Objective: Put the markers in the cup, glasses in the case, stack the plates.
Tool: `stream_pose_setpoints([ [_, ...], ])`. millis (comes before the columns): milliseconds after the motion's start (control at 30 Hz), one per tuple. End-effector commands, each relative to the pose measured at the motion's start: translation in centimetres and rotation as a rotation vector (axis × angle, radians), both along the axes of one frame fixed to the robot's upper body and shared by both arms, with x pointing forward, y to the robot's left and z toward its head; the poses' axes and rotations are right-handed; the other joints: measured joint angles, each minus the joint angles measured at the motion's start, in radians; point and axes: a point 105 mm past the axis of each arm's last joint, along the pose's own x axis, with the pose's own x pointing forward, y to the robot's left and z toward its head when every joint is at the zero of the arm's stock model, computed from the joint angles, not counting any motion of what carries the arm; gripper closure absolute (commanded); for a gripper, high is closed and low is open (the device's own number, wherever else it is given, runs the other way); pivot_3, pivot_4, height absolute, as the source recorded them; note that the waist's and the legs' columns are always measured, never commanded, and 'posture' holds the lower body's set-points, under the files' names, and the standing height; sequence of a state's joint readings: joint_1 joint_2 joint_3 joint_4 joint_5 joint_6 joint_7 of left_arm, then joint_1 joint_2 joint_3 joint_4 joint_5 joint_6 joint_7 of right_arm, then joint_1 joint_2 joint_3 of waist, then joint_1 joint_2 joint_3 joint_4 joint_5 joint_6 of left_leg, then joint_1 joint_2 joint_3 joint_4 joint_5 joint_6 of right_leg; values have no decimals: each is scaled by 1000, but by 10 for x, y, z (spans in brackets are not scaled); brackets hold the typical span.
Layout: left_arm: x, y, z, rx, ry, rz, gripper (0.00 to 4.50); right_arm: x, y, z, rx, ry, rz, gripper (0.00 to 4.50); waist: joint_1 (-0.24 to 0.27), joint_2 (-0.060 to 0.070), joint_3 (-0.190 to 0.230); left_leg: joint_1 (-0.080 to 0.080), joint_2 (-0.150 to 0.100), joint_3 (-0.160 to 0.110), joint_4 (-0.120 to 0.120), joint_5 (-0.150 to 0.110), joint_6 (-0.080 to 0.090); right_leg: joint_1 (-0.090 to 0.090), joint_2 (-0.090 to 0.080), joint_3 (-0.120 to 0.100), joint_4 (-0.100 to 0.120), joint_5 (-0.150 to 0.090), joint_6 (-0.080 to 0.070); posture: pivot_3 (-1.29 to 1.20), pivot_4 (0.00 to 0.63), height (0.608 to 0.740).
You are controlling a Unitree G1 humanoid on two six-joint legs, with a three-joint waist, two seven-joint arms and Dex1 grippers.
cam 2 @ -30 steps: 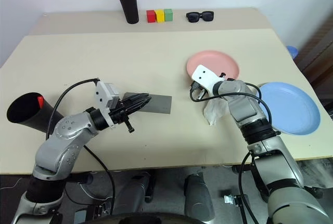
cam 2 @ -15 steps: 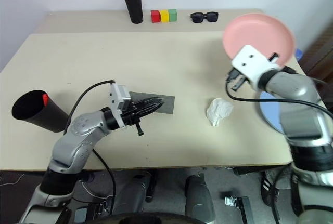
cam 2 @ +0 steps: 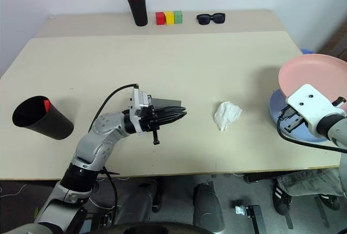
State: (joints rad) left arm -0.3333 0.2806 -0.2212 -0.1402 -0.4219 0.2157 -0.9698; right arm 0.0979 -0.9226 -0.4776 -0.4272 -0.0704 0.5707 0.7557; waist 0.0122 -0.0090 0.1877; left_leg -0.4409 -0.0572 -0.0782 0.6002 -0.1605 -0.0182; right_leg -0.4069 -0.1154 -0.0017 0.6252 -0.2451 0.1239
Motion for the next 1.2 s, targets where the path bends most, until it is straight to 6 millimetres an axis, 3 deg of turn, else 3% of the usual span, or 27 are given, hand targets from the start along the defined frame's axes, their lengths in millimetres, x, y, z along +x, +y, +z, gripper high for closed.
stream_pose_setpoints([
  [33, -6, 5, 3, -7, -27, 18, 4095, -4, -10, -13, 33, 58, -29, 4461, 2, 0, 0, 0, 0, 0, 0, 0, 0, 0, 0, 0, -1, 0, 0, 0, 150, 740],
  [67, -6, 6, 2, -7, -25, 25, 4095, -4, -11, -16, 38, 75, -31, 4461, 3, 0, 0, 0, 0, -1, 0, 0, 1, 1, 0, 0, -1, 0, 0, 0, 150, 740],
  [167, -8, 10, 0, 1, -21, 43, 4095, -4, -13, -20, 25, 96, -28, 3535, 2, 0, 0, -1, 0, -1, 1, -1, 1, 1, -1, 0, -2, 0, 0, 0, 150, 740],
  [300, -8, 11, -1, 6, -19, 63, 4095, 4, -4, -13, 28, 62, 19, 1693, -1, 1, 0, 0, 0, -2, 1, -1, 1, 1, -1, 0, -2, 0, 0, 0, 150, 740],
  [500, -5, 10, 2, 4, -30, 79, 4095, 9, 48, 0, 205, 19, 223, 1693, 0, 1, 0, 0, 0, -3, 1, -1, 1, 1, 0, 0, -2, 0, 0, 0, 150, 740],
  [767, -4, 8, 6, 0, -35, 87, 4095, 15, 112, -29, 339, 98, 385, 1693, 0, 1, 0, -1, 0, -4, 4, -2, 3, 3, 0, -1, -4, 0, 0, 0, 150, 740],
  [867, -5, 7, 7, -2, -34, 90, 4095, 23, 118, -41, 342, 111, 374, 1693, 0, 1, 0, -1, 0, -4, 4, -2, 3, 2, 0, -1, -4, 0, 0, 0, 150, 740],
  [1033, -12, 6, 11, -14, -20, 68, 4095, 37, 104, -57, 316, 139, 259, 1693, 3, 1, 0, -2, -1, -4, 5, -2, 3, 3, -1, -1, -4, 0, 0, 0, 150, 740],
  [1133, -17, 5, 10, 0, -16, 56, 4095, 36, 102, -56, 317, 144, 251, 2508, 1, 1, 0, -2, -1, -4, 4, -2, 3, 3, -1, -1, -5, 0, 0, 0, 150, 740],
  [1200, -18, 4, 10, 9, -15, 52, 4095, 36, 101, -54, 311, 140, 252, 3444, 1, 1, 0, -2, -1, -4, 4, -3, 4, 3, 0, -1, -4, 0, 0, 0, 150, 740],
])
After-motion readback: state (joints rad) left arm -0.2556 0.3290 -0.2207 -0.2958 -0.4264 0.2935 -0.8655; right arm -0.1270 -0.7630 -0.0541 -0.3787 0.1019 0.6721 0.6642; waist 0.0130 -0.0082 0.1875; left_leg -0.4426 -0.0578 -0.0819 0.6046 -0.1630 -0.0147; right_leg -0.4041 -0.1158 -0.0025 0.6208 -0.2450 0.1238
